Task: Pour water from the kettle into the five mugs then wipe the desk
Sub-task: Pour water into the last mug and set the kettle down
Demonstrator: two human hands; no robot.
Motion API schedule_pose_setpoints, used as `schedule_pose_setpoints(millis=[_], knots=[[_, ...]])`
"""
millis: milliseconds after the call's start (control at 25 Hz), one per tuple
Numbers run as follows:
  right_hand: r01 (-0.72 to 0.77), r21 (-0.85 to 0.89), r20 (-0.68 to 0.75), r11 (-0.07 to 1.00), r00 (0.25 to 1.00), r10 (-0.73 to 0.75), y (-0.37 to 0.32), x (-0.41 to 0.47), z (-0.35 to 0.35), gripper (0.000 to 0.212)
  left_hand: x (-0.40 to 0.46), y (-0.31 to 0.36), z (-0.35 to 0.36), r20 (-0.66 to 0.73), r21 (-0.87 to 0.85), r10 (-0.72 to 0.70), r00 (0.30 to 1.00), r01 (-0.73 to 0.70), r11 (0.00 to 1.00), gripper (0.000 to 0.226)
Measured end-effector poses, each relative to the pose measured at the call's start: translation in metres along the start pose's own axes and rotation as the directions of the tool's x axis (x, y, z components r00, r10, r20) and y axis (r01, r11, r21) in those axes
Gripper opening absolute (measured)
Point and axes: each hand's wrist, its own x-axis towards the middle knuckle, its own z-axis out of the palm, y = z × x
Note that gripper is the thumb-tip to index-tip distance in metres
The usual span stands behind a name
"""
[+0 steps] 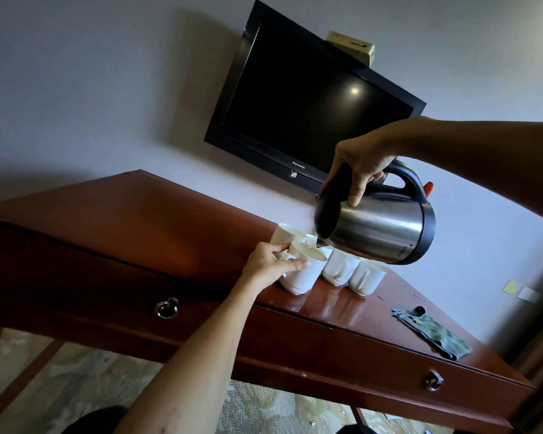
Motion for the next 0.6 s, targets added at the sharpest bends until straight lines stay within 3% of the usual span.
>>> schedule_pose_setpoints(millis=[240, 440, 600], knots=[[-0.002, -0.027, 0.008, 1.000, 1.000, 0.002, -0.0034, 0.0001, 0.0002, 0.062, -0.0033, 0.0049, 0.0002, -0.003, -0.004, 0.006, 1.000, -0.006, 1.000, 0.074], [0.005, -0.057, -0.007, 0.998, 1.000, -0.006, -0.0022, -0.0029, -0.0022, 0.060, -0.0032, 0.0044, -0.0001, -0.015, 0.013, -0.003, 1.000, 0.003, 1.000, 0.081], [0.016, -0.038, -0.041, 0.999, 0.999, -0.017, 0.0017, -0.0032, -0.0023, 0.061, -0.0042, 0.0050, -0.0004, -0.006, 0.018, 0.003, 1.000, -0.003, 1.000, 0.072]])
